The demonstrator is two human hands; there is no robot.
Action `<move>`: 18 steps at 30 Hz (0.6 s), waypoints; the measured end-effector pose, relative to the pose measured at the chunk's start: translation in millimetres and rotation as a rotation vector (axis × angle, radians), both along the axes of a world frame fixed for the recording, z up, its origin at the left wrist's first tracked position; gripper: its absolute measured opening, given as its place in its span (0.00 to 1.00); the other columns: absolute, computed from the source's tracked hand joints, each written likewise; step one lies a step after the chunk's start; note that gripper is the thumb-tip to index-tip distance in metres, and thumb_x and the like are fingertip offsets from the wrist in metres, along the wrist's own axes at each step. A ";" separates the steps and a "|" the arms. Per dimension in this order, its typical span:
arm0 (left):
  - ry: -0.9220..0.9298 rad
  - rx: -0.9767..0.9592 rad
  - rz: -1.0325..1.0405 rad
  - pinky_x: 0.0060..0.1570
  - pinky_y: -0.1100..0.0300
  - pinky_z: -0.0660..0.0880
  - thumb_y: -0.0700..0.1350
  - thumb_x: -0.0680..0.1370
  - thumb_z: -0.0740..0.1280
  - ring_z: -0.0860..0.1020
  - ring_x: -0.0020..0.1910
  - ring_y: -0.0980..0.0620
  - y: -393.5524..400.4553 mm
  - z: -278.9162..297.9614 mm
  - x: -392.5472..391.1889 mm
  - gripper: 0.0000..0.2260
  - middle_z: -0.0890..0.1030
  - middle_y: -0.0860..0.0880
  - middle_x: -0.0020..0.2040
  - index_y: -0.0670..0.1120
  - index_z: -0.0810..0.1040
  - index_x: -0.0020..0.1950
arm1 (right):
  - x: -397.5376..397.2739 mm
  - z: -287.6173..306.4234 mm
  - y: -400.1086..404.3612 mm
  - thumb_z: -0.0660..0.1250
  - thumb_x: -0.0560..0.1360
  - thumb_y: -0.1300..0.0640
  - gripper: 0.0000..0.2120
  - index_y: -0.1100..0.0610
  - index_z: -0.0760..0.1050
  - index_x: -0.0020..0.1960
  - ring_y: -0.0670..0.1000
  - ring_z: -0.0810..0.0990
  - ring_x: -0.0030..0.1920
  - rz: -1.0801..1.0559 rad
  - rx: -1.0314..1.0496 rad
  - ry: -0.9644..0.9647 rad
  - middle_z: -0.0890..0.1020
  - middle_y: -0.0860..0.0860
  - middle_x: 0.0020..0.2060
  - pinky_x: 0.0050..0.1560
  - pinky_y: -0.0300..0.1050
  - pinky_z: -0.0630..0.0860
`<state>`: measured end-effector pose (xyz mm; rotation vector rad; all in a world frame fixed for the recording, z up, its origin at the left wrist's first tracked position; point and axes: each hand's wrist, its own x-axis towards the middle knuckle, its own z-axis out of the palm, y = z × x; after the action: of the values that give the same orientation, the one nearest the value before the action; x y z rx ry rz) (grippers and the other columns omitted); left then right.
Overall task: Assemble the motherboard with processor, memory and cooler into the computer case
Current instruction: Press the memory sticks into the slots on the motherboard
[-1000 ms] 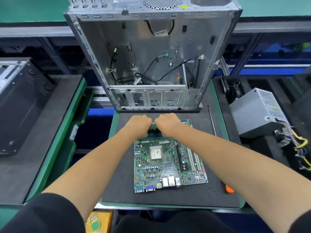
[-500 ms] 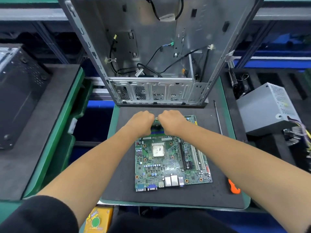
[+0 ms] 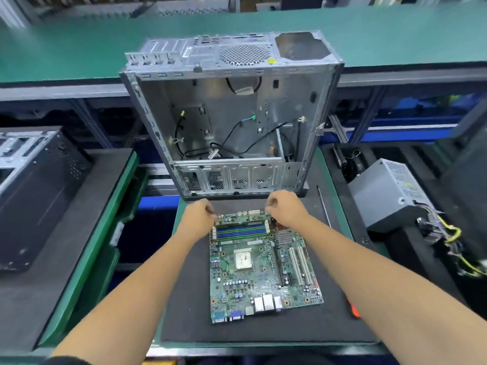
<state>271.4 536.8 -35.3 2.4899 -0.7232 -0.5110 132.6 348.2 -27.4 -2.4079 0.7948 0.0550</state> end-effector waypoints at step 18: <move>0.260 -0.082 0.416 0.40 0.57 0.78 0.43 0.71 0.75 0.80 0.36 0.47 -2.9 3.7 -19.9 0.12 0.83 0.40 0.38 0.34 0.81 0.38 | -9.7 -4.0 13.6 0.65 0.73 0.67 0.23 0.56 0.60 0.24 0.52 0.69 0.30 -0.133 0.171 0.061 0.65 0.54 0.23 0.52 0.56 0.80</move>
<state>251.4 533.8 -31.5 2.3466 -0.1168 -0.6161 123.0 361.8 -31.3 -2.1975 0.9373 0.1389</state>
